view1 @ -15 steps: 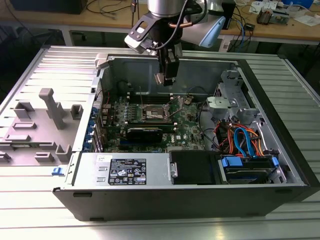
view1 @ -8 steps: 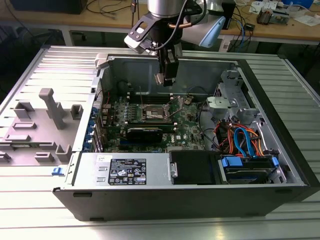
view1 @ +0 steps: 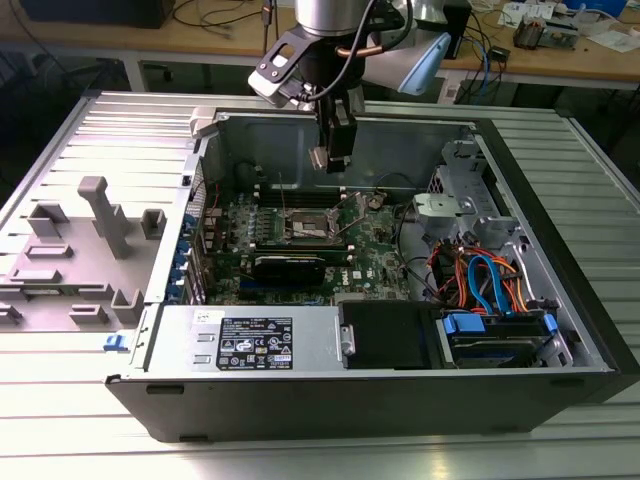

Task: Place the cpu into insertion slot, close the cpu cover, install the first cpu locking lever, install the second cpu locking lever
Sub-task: 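Place the cpu into insertion slot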

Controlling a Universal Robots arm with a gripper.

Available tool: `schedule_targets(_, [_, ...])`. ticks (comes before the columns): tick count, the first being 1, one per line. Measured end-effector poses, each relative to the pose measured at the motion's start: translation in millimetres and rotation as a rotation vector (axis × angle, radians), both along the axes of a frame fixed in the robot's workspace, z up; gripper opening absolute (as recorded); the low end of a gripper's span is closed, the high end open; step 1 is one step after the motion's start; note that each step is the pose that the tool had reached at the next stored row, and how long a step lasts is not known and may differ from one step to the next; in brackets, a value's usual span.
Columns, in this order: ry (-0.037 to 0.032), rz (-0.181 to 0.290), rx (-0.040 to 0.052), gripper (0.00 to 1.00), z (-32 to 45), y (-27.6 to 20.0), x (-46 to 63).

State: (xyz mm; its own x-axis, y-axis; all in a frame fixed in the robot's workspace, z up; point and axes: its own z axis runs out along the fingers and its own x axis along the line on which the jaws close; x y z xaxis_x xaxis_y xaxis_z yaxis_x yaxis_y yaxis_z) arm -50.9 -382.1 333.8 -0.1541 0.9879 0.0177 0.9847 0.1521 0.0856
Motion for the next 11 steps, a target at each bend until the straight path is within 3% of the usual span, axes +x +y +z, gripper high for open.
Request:
schedule_targets(2, [0.0, 0.0, 0.0, 0.55, -3.7, 0.0, 0.0])
schedule_targets(11, [0.0, 0.0, 0.0, 0.55, -5.5, 0.0, 0.0])
